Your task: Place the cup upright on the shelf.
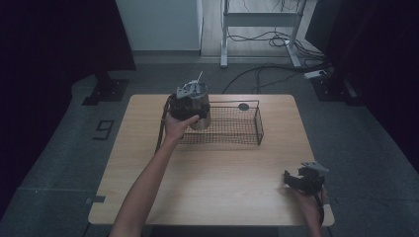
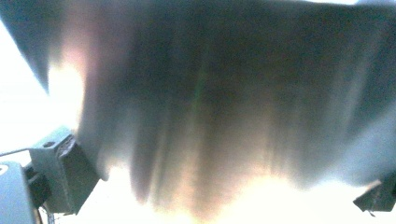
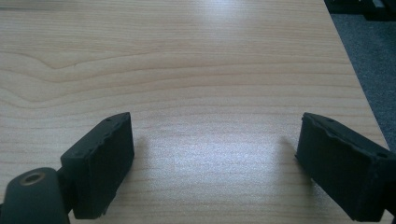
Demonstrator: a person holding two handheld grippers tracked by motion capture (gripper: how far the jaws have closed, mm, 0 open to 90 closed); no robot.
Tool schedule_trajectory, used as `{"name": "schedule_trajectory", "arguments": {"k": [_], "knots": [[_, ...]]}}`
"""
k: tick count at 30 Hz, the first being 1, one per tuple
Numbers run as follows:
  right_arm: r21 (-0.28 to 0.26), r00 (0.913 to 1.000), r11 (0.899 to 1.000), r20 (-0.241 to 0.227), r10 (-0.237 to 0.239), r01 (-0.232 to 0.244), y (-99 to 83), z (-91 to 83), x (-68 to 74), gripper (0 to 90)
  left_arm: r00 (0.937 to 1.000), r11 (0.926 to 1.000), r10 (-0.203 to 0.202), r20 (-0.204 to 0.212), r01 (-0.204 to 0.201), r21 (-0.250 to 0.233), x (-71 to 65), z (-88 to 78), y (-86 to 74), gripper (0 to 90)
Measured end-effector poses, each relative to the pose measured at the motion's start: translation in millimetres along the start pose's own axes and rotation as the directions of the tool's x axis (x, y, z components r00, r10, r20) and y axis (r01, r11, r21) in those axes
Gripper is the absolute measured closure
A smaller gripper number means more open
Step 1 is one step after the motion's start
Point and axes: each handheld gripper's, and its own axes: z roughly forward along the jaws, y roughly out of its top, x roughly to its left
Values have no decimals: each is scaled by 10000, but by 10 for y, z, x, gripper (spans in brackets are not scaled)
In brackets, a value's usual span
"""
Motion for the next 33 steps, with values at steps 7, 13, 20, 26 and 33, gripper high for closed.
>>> {"name": "schedule_trajectory", "arguments": {"k": [7,13,20,26,33], "knots": [[-1,10000,10000,13,11,-11,0,-1,0,111,9997,9997,-193,-117,195,158,40,121,-51,38],[-1,10000,10000,16,21,-21,0,-1,0,112,9986,9985,-446,-278,454,309,83,212,-143,37],[-6,10000,10000,30,35,-35,0,-1,-1,114,9969,9967,-620,-479,643,492,128,301,-243,37],[-9,10000,10000,34,37,-37,0,-1,-1,115,9965,9956,-637,-550,673,653,135,352,-302,37],[-12,10000,10000,38,36,-36,-1,-1,-1,116,9962,9941,-611,-615,662,857,118,422,-361,37]]}}
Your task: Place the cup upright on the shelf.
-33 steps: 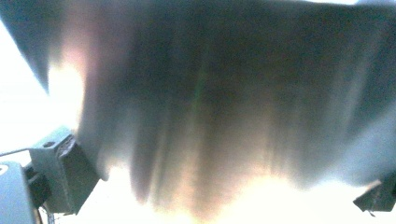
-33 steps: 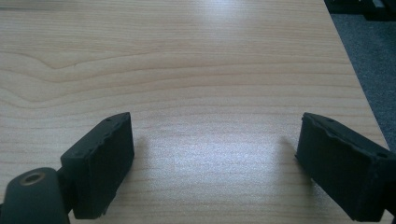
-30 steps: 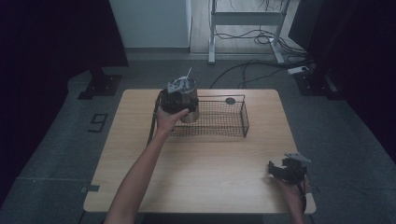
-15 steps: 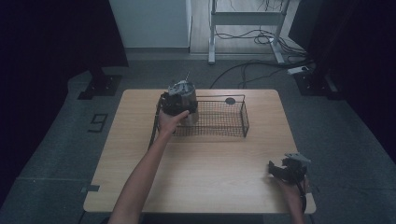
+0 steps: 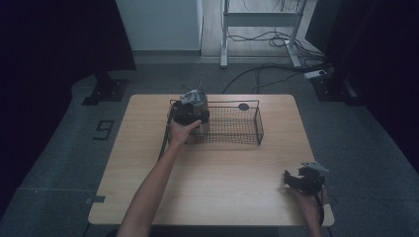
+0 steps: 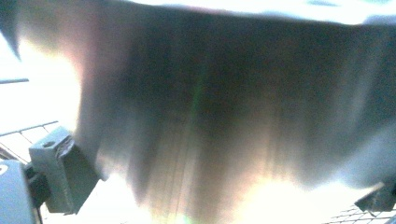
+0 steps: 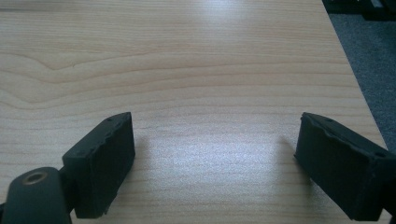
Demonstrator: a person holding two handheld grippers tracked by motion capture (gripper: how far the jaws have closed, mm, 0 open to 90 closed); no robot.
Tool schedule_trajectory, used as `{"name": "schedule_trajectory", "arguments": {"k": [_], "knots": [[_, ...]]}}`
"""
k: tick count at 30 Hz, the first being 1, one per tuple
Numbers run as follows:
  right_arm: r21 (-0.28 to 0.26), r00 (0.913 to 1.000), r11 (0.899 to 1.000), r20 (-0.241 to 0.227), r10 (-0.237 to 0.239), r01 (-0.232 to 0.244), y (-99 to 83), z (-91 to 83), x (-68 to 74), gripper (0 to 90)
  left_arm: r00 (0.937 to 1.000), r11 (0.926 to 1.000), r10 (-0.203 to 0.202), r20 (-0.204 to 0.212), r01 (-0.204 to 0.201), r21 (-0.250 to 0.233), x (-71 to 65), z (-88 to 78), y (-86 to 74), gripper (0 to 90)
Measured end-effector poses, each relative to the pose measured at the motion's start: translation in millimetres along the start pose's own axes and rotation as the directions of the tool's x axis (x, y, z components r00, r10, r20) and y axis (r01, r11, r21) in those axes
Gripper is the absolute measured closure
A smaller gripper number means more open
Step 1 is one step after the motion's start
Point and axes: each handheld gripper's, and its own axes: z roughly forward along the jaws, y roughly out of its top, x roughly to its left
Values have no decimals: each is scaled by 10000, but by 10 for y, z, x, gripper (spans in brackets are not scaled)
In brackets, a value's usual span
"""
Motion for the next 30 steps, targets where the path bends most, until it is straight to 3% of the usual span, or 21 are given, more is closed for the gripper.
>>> {"name": "schedule_trajectory", "arguments": {"k": [12,25,28,30], "knots": [[2,10000,10000,-1,7,-7,0,0,0,116,9999,9996,-121,-97,124,257,-19,125,-117,36],[5,10000,10000,7,16,-16,0,-1,0,118,9998,9993,17,-187,-11,370,-62,166,-183,35],[1,10000,10000,7,13,-13,0,-1,0,118,9998,9992,122,-125,-117,382,-64,153,-207,33],[3,10000,10000,8,18,-18,0,-1,1,118,9991,9981,400,-166,-392,469,-82,139,-223,27]]}}
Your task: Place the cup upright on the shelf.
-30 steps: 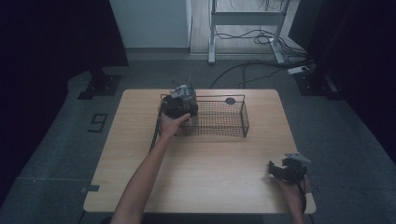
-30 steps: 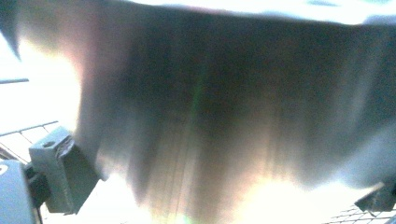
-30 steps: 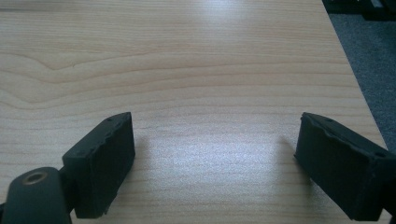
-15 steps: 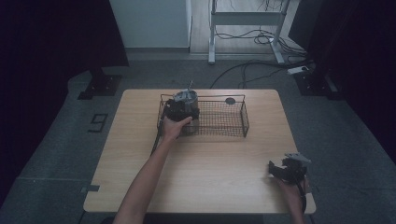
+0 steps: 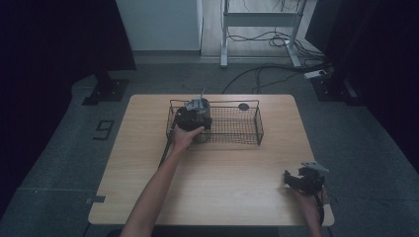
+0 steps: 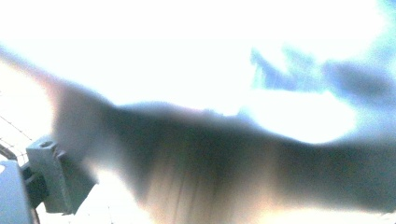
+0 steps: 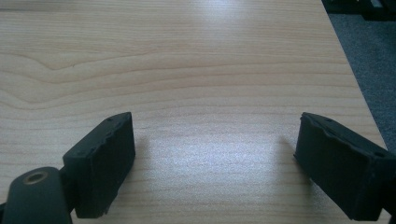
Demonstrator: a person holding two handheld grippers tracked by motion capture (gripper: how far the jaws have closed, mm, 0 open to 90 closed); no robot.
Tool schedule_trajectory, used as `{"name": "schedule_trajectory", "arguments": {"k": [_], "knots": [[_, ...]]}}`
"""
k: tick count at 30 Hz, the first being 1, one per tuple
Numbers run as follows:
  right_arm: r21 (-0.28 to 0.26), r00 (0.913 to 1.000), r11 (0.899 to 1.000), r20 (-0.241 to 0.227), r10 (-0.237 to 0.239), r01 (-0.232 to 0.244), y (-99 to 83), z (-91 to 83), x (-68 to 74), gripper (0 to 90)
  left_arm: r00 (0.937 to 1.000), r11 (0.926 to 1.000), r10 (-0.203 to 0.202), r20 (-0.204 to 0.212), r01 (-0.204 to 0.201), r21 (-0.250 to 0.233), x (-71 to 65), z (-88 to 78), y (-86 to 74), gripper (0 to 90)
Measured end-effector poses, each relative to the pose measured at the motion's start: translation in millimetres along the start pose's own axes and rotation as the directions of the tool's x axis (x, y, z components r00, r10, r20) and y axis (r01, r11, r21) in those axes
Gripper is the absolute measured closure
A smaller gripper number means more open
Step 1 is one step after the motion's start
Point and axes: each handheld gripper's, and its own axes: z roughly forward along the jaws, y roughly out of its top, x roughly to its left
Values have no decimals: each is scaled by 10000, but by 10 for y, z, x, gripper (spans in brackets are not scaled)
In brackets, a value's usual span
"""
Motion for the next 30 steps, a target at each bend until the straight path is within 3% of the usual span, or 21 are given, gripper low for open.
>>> {"name": "schedule_trajectory", "arguments": {"k": [2,14,16,20,25,30], "knots": [[-1,10000,10000,0,-9,9,0,0,0,118,9998,9999,169,-118,-169,-2,-26,-15,-7,19],[-11,10000,10000,24,17,-17,0,0,-2,121,9997,9977,-233,11,233,-635,20,-201,58,2],[-10,10000,10000,27,19,-19,0,0,-2,121,9999,9974,-47,-107,39,-713,3,-268,52,1],[-7,10000,10000,29,24,-24,0,0,-2,121,9999,9954,94,35,-90,-949,-8,-411,41,0],[-7,10000,10000,31,22,-22,0,0,-3,121,9988,9955,-212,433,251,-912,35,-585,19,0],[-5,10000,10000,34,18,-18,1,1,-4,121,9982,9959,-82,586,135,-897,56,-728,-70,7]]}}
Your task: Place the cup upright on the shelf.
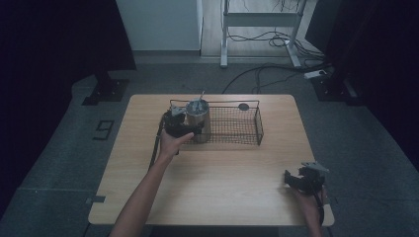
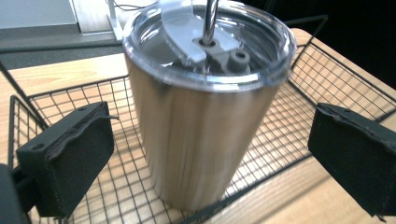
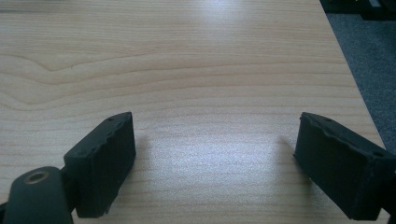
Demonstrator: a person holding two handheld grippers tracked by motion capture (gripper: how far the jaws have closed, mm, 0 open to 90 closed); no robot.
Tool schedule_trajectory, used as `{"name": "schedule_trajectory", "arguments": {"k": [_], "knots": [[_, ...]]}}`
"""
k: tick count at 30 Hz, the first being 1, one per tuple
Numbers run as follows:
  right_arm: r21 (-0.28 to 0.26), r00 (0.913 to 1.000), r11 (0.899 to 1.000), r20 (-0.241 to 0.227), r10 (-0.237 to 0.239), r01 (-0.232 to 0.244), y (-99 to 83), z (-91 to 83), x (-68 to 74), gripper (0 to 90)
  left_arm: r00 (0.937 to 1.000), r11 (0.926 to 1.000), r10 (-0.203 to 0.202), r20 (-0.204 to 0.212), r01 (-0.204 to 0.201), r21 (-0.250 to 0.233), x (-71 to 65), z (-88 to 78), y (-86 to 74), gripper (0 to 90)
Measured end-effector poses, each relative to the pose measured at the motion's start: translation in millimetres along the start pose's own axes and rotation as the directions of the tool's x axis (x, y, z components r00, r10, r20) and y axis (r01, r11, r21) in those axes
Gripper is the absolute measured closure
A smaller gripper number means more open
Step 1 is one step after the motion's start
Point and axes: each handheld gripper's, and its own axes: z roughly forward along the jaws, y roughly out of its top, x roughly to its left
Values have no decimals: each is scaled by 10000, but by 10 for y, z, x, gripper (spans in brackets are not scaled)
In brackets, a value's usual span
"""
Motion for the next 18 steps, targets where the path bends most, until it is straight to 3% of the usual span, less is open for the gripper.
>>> {"name": "schedule_trajectory", "arguments": {"k": [10,14,18], "knots": [[16,10000,10000,7,17,-17,1,-1,2,122,9996,9990,218,169,-225,395,-61,-227,-282,24],[14,10000,10000,6,19,-19,1,-1,2,122,9992,9986,353,180,-360,380,-95,-303,-396,39],[16,10000,10000,8,18,-18,1,-2,2,121,9989,9989,463,-26,-463,57,-127,-408,-487,65]]}}
